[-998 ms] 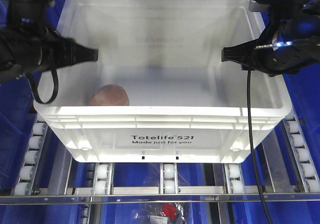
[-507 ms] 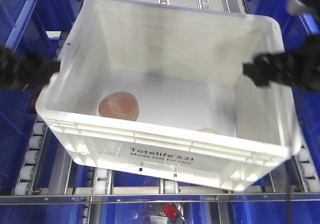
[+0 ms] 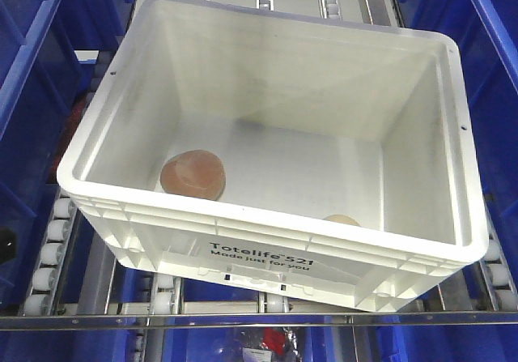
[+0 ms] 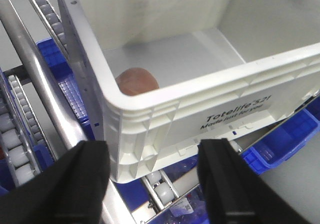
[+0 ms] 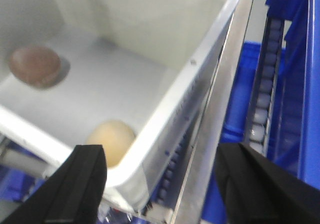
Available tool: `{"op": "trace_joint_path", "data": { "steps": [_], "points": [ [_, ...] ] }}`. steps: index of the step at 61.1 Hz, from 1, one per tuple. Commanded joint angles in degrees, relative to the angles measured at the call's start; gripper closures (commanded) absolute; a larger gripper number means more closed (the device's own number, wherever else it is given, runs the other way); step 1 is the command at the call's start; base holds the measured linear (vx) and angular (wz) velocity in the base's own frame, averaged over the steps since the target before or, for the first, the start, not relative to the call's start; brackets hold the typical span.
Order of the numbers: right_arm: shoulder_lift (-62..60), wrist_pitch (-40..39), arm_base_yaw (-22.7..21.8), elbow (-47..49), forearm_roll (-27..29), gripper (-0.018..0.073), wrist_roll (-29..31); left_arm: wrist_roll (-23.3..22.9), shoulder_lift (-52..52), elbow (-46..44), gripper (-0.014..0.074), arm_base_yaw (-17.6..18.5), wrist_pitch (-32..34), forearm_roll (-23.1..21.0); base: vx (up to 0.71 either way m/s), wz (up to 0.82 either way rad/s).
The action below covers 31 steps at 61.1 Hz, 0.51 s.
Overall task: Place moving items into box and shelve
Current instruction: 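Withdraw both grippers from the tote rims, away from the shelf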
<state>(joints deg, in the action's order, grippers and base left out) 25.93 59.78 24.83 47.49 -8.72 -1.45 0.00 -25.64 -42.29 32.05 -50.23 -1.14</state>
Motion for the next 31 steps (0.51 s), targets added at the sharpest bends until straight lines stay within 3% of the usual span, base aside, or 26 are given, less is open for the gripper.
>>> {"op": "trace_joint_path", "data": {
  "steps": [1, 12, 24, 31],
  "points": [
    [0.0, 0.4, -0.1, 1.4, 0.2, 0.0106, 4.6, 0.0, 0.4, -0.5, 0.0193, 0.2, 4.1, -0.6, 0.0, 0.0],
    [0.0, 1.3, -0.1, 1.4, 5.6, 0.03, 9.6, 0.0, 0.4, -0.4, 0.0393, 0.2, 4.4, -0.6, 0.0, 0.0],
    [0.0, 0.8, -0.1, 1.4, 7.4, 0.0575, 9.7, 0.0, 0.4, -0.4, 0.0565, 0.2, 4.7, -0.6, 0.0, 0.0],
    [0.0, 0.5, -0.1, 1.4, 7.4, 0.0577, 9.7, 0.0, 0.4, -0.4, 0.062, 0.2, 4.5, -0.6, 0.0, 0.0]
  ]
}}
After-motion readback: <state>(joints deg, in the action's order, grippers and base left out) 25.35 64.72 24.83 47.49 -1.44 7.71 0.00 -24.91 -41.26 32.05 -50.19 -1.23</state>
